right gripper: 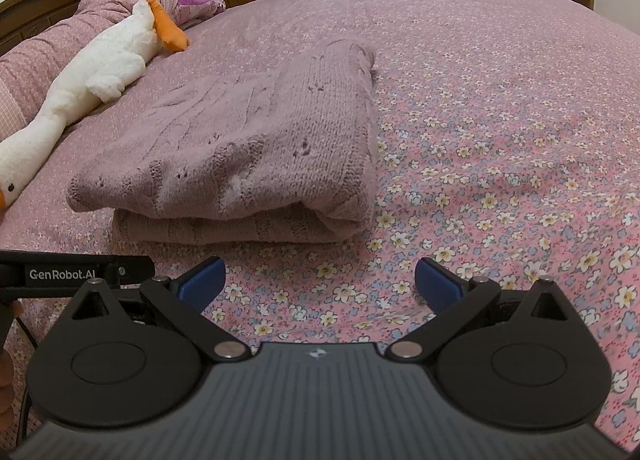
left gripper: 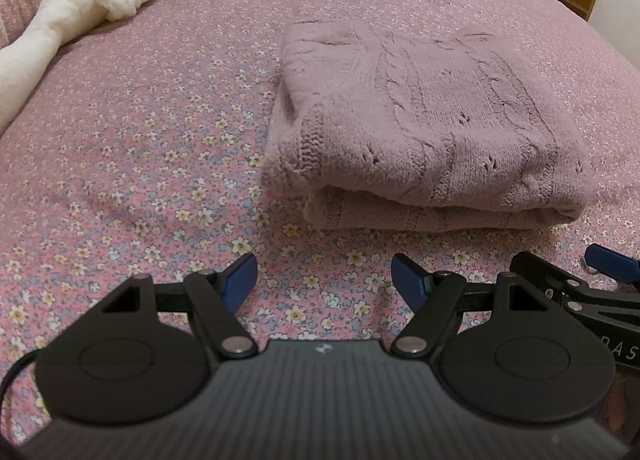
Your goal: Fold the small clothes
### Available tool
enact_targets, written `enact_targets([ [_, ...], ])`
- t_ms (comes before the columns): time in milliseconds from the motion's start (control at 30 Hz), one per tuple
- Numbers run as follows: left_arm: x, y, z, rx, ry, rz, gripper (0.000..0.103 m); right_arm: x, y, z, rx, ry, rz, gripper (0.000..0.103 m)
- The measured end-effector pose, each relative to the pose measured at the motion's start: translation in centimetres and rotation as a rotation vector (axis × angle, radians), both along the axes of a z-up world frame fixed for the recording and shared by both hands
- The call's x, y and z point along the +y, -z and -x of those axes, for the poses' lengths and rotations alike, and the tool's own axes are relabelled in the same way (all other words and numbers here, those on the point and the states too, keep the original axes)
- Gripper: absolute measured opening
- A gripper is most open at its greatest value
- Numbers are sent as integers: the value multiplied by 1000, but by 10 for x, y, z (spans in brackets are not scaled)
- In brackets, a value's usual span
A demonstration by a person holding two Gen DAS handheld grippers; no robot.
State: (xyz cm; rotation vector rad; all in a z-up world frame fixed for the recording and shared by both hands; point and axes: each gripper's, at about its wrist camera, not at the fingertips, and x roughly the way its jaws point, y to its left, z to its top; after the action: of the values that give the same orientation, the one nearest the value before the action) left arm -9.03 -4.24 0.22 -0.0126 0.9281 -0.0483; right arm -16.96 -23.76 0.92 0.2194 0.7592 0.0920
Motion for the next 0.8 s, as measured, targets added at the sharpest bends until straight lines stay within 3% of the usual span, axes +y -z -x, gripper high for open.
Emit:
enact_targets([
  [800,-1,1,1,2,7,-3,75,0,0,-1,1,0,0,103],
])
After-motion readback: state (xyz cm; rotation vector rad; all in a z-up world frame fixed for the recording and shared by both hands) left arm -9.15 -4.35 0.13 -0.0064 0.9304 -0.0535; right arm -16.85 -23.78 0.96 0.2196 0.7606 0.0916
